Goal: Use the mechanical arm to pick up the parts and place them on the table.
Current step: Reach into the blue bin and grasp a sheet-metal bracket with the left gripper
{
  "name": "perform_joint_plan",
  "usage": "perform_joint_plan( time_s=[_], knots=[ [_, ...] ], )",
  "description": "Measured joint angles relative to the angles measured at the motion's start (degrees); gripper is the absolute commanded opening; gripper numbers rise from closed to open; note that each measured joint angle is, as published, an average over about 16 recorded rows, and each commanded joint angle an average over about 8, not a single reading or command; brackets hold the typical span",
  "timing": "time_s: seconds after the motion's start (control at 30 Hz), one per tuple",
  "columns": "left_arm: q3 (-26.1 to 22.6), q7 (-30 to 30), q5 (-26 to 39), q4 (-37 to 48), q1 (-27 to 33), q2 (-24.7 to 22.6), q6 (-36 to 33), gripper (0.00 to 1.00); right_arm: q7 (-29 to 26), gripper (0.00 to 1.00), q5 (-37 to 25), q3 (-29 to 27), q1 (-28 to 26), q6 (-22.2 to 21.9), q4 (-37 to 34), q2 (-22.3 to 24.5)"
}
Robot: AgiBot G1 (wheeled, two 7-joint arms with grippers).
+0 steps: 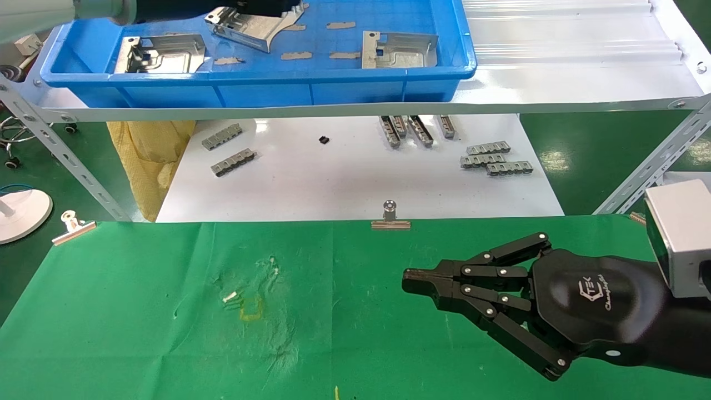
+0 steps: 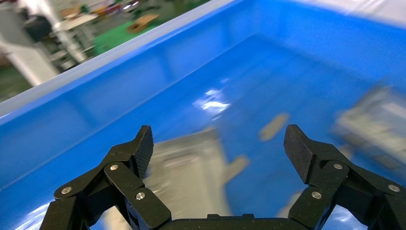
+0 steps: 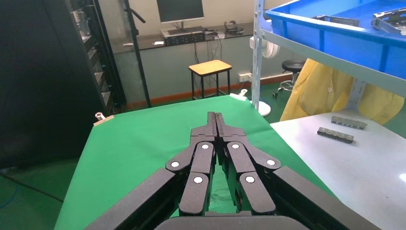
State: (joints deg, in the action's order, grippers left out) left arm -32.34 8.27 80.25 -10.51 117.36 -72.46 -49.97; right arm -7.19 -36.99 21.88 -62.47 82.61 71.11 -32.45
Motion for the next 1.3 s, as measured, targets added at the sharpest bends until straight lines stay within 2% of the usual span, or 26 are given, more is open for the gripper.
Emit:
perform_joint_plan(
  time_s=[0.1,0.13,0.17,0.33,0.4,0.43,0.47,1.3],
  knots=[
    [-0.34,-0.28,0.74,3.27,1.18,-1.08,2.47,1.0,0.0,0.03,0.0,0.0,0.0,0.0,0.0,0.0],
    [-0.48,-0.27,1.0,4.2,1.5,-1.36,3.14,1.0,0.0,0.09,0.0,0.0,0.0,0.0,0.0,0.0],
    [-0.65,-0.23,1.29,5.03,1.8,-1.59,3.73,0.97,0.0,0.21,0.0,0.0,0.0,0.0,0.0,0.0],
    [-1.47,0.49,2.59,8.28,2.84,-2.44,5.77,0.36,0.0,0.83,0.0,0.0,0.0,0.0,0.0,0.0],
    [-1.69,0.74,2.93,9.03,3.06,-2.57,6.23,0.11,0.0,1.0,0.0,0.0,0.0,0.0,0.0,0.0],
    [-1.81,0.82,3.1,9.31,3.15,-2.6,6.4,0.01,0.0,1.0,0.0,0.0,0.0,0.0,0.0,0.0],
    [-1.92,0.91,3.26,9.55,3.22,-2.64,6.55,0.0,0.0,1.0,0.0,0.0,0.0,0.0,0.0,0.0],
    [-3.76,4.2,5.91,10.61,3.17,-4.13,11.99,0.0,0.0,1.0,0.0,0.0,0.0,0.0,0.0,0.0]
  ],
)
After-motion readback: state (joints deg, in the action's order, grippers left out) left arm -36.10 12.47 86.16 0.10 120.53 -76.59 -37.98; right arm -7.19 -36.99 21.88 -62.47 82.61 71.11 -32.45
